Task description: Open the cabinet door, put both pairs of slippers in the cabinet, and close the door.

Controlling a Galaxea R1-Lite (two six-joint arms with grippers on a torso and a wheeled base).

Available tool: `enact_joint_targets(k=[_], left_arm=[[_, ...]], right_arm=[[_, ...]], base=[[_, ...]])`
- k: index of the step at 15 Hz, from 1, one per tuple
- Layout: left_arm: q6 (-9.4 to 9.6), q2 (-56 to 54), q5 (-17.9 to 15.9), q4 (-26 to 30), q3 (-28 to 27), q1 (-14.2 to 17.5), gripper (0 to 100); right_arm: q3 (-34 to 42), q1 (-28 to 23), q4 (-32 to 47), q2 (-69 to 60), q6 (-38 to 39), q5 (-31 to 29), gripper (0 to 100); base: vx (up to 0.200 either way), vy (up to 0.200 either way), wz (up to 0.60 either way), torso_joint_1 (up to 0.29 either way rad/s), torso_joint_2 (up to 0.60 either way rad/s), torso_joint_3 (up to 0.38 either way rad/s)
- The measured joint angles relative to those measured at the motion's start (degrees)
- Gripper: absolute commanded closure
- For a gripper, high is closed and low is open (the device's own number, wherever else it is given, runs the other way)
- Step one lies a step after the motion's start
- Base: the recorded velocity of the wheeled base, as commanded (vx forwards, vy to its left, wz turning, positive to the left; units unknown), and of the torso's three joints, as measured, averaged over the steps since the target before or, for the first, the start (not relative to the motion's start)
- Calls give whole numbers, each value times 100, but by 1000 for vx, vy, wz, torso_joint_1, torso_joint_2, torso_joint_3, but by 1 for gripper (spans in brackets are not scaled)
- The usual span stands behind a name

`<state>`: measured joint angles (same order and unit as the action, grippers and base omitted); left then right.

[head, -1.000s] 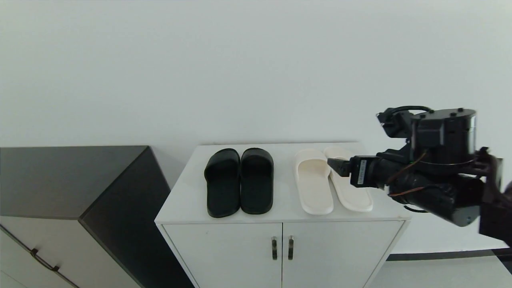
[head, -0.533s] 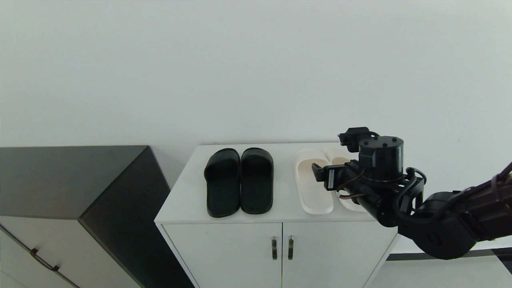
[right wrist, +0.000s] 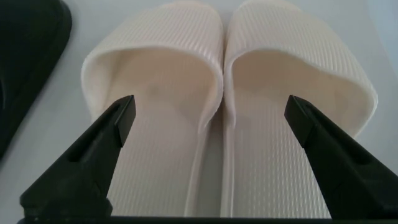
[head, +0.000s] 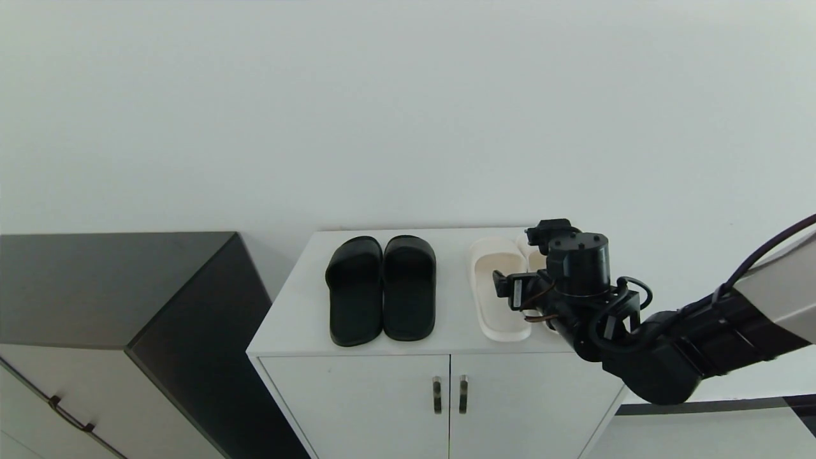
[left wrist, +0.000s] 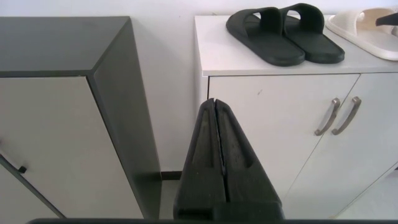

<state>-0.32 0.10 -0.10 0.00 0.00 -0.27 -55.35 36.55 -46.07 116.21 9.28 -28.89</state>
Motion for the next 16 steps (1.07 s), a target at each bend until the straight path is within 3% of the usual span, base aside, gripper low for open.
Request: enact_joint_targets(k=[8, 9, 16], left_arm=[[-6, 0, 0, 0, 0, 0, 100], [-11, 0, 0, 0, 0, 0, 100], [-11, 0, 0, 0, 0, 2, 100]], right_arm=[[-629, -185, -145, 534, -13, 12, 0], [-724, -199, -148, 597, -13, 21, 100], [-935, -215, -144, 724, -35, 7, 100]], base=[[0, 0, 0, 0, 0, 0], [0, 0, 0, 0, 0, 0], [0, 0, 0, 0, 0, 0]])
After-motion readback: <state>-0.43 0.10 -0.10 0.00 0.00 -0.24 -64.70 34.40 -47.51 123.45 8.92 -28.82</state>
